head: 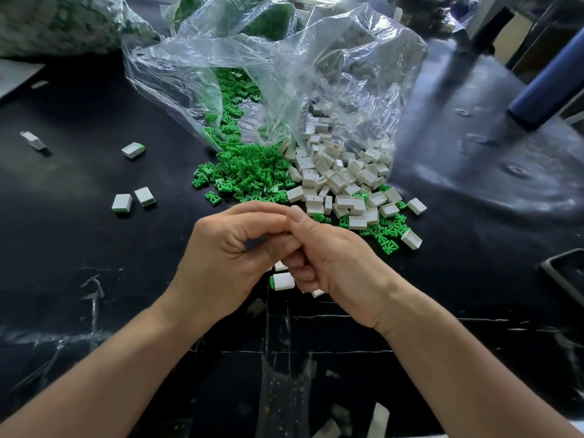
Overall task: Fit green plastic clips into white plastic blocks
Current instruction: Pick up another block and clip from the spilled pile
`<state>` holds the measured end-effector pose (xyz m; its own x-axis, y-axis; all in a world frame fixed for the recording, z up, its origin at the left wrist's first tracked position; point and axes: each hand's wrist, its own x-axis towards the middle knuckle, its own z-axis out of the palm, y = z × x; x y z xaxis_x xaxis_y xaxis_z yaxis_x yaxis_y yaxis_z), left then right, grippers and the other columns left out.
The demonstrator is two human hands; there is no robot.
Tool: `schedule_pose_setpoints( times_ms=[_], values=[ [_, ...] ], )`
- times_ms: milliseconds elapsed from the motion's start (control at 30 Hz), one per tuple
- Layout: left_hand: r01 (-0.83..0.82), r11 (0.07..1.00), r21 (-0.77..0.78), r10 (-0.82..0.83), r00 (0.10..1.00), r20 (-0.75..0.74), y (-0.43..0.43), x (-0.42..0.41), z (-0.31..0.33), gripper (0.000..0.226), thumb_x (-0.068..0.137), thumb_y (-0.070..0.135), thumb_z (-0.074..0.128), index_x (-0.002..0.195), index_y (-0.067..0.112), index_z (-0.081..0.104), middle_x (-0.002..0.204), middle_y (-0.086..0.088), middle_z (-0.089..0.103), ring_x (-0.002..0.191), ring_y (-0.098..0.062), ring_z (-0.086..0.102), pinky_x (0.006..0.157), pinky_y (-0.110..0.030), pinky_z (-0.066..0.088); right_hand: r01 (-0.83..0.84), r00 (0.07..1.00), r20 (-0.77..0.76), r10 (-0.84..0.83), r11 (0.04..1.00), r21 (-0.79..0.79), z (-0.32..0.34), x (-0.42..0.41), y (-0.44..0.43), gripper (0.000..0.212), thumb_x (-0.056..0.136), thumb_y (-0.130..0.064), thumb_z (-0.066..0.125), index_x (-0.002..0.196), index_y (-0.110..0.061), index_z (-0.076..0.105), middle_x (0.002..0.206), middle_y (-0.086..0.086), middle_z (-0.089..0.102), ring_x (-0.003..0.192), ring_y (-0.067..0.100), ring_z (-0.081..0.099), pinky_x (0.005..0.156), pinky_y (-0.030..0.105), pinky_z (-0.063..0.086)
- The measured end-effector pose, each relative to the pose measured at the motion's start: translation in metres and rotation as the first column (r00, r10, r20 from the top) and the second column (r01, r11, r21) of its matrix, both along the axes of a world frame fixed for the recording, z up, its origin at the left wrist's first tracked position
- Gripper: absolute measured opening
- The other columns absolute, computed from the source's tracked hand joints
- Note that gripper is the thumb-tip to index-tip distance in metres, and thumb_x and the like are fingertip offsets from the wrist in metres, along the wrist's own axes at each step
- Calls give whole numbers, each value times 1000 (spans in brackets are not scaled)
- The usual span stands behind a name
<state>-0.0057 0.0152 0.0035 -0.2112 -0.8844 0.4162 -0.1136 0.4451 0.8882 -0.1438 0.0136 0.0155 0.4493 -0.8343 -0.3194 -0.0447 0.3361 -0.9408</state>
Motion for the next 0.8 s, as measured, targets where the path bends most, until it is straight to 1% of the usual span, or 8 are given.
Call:
schedule_pose_setpoints(
  times_ms=[100, 333, 433, 500, 567, 667, 733, 800],
  values=[
    [-10, 1000, 1, 10, 1000, -26, 2, -1, -1, 23, 74, 16, 63, 96, 18, 64, 95, 0, 65, 81, -3, 66, 69, -13, 52, 39, 999, -24, -40, 999, -12, 1, 2, 2, 36, 84, -51, 40, 75, -18, 48, 58, -11, 33, 55, 7, 27, 52, 20, 25],
    [-46, 999, 6, 47, 999, -14, 0, 0, -3, 18, 72, 10, 66, 87, 21, 69, 94, 0, 67, 82, -6, 67, 71, -15, 52, 75, 997, -5, -75, 997, 9, -2, 5, 3, 38, 92, -45, 38, 66, -18, 43, 59, -7, 34, 53, 7, 29, 50, 19, 28],
    [-23, 998, 56, 25, 998, -53, -2, -1, -3, 17, 72, 10, 67, 87, 13, 74, 89, 1, 69, 77, -10, 67, 68, -19, 53, 23, 1000, 20, -23, 999, 25, 0, 2, 1, 42, 82, -56, 39, 72, -16, 45, 59, -6, 35, 54, 8, 30, 52, 21, 27],
    [34, 991, 131, -12, 986, -165, -2, -2, -2, 19, 68, 11, 72, 86, 12, 75, 84, 0, 70, 66, -14, 66, 61, -24, 54, -29, 997, 67, 26, 998, 51, 2, -1, -2, 49, 82, -62, 42, 85, -14, 51, 60, -5, 38, 54, 8, 32, 53, 21, 29],
    [78, 981, 178, -30, 966, -257, -1, -2, 0, 18, 64, 14, 76, 82, 16, 75, 86, 0, 71, 62, -15, 66, 58, -25, 54, -58, 990, 131, 46, 995, 82, 5, -4, -4, 41, 82, -52, 42, 89, -13, 51, 61, -4, 42, 53, 8, 36, 51, 19, 32],
    [112, 962, 247, -33, 953, -303, 0, -1, 1, 17, 67, 13, 67, 84, 11, 72, 93, -1, 71, 70, -14, 68, 62, -23, 54, -52, 984, 173, 30, 991, 121, 7, -8, -5, 23, 81, -35, 44, 78, -13, 51, 60, -3, 44, 51, 7, 38, 49, 19, 32],
    [142, 946, 292, -51, 953, -300, 0, -1, 0, 18, 68, 10, 68, 86, 10, 72, 101, -4, 70, 76, -14, 69, 65, -22, 54, -38, 984, 175, 15, 991, 129, 7, -10, -5, 24, 91, -28, 42, 75, -12, 50, 59, -3, 44, 50, 7, 37, 50, 20, 31],
    [151, 939, 308, -60, 956, -288, 1, 0, 1, 18, 68, 10, 68, 86, 12, 73, 102, -2, 70, 78, -14, 69, 66, -22, 54, -29, 987, 164, 8, 991, 130, 6, -10, -5, 28, 95, -25, 37, 80, -7, 53, 59, -3, 43, 52, 8, 36, 51, 20, 30]
  ],
)
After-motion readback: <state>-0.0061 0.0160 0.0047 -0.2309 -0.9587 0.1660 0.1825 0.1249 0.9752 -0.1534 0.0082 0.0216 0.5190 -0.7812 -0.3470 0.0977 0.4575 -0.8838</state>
